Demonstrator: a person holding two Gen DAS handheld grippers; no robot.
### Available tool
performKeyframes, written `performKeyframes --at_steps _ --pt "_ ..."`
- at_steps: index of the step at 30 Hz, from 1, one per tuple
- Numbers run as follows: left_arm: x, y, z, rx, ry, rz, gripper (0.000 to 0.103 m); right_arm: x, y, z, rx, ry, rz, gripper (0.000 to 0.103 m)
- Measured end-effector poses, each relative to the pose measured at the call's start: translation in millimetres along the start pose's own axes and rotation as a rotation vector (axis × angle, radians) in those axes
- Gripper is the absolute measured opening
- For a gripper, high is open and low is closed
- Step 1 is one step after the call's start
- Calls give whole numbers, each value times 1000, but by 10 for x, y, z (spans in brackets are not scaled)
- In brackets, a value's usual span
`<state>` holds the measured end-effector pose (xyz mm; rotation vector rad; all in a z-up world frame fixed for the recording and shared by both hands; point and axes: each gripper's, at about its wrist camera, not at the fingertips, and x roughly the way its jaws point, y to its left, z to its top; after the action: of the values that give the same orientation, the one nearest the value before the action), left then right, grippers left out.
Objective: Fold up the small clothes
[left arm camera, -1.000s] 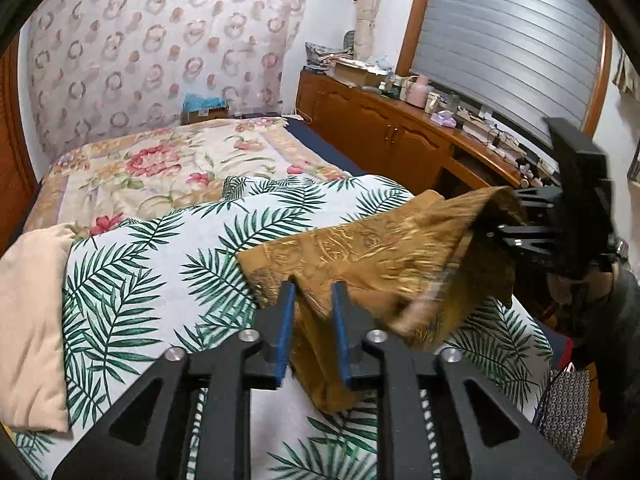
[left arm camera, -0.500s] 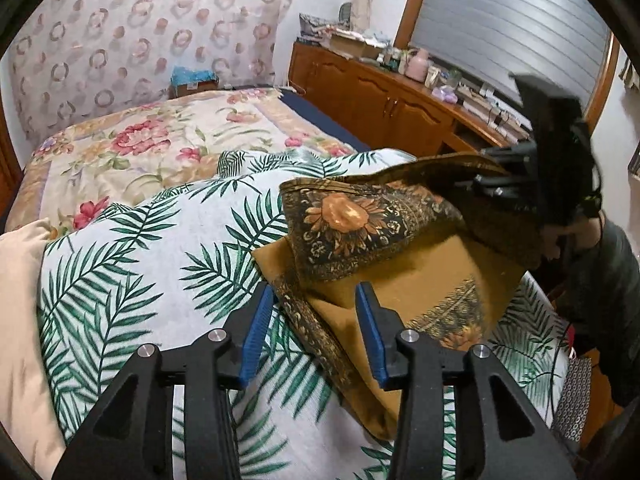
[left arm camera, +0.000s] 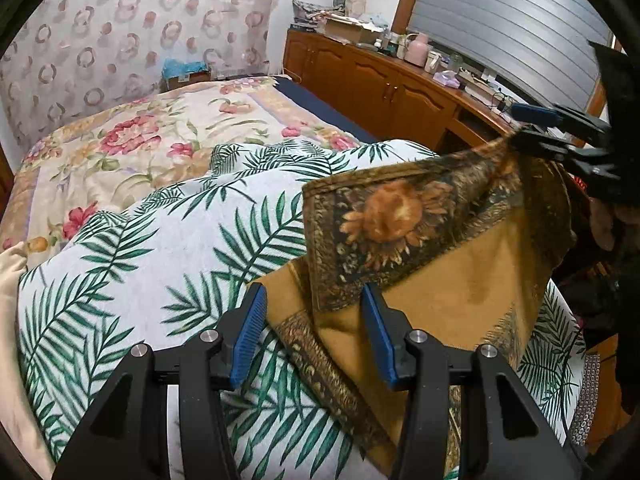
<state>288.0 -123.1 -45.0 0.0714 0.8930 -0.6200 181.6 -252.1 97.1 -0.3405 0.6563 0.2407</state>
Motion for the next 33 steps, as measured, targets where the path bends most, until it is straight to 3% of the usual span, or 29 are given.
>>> performKeyframes --at_steps 8,15,17,20,22,24,29,33 --pt "210 72 110 -16 29 10 50 -158 18 -219 45 48 -27 68" --pt "239 106 126 -30 18 -6 50 -275 54 -450 84 89 70 68" --pt "245 107 130 -26 13 -28 42 -245 20 -595 103 121 80 68" --pt "284 104 162 -23 14 -45 28 -185 -22 -726 134 155 97 44" --pt "282 95 164 -17 11 -51 13 -175 -49 -755 140 152 111 14" --pt "238 84 159 -13 3 -43 8 -202 -115 -728 144 116 126 6" --pt "7 -1 120 2 -51 10 6 -229 -401 -559 220 29 85 4" --pt "10 18 98 6 -42 32 6 -30 -522 -507 263 33 59 4"
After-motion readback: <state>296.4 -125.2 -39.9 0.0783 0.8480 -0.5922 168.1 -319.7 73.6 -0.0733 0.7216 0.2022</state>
